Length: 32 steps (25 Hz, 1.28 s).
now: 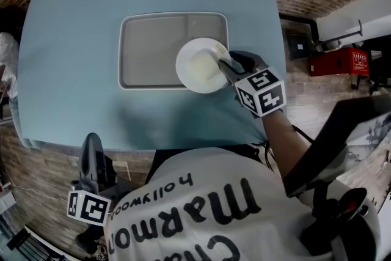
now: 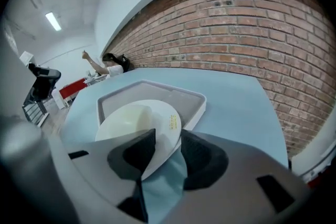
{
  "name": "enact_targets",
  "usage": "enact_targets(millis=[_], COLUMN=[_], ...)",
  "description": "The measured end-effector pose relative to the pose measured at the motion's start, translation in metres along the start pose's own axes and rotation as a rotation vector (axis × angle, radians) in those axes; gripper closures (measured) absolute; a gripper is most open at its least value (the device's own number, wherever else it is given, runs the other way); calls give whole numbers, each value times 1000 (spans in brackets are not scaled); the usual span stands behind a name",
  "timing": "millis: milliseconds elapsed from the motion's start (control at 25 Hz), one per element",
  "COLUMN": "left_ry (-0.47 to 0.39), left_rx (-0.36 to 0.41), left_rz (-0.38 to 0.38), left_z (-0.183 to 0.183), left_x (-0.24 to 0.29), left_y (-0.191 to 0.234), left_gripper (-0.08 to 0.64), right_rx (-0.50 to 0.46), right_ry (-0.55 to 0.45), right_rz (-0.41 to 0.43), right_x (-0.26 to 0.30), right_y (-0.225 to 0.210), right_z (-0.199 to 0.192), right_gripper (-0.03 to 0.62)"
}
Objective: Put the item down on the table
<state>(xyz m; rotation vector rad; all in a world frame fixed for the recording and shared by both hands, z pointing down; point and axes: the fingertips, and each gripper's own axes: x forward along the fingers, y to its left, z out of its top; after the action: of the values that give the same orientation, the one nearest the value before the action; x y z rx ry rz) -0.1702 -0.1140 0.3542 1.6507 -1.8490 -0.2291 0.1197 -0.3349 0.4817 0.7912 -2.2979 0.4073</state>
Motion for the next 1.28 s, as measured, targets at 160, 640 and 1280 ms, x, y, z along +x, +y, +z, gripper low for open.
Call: enact_targets(millis=[160, 640, 1280], left_ry=[-13, 26, 89], left_rx=[9, -44, -3], left_rz=[-7, -268, -351], left_z=[-2, -6, -2], left_x=[-6, 29, -41], left_y=[-6, -50, -3], left_gripper=[552, 552, 552], right_rx=[-31, 93, 254], right_ry=[-68, -171, -147], right_rz=[-40, -115, -210], right_x=[-7, -59, -114], right_y=[-5, 20, 110], right_z=[13, 8, -36], right_gripper=[456, 520, 572])
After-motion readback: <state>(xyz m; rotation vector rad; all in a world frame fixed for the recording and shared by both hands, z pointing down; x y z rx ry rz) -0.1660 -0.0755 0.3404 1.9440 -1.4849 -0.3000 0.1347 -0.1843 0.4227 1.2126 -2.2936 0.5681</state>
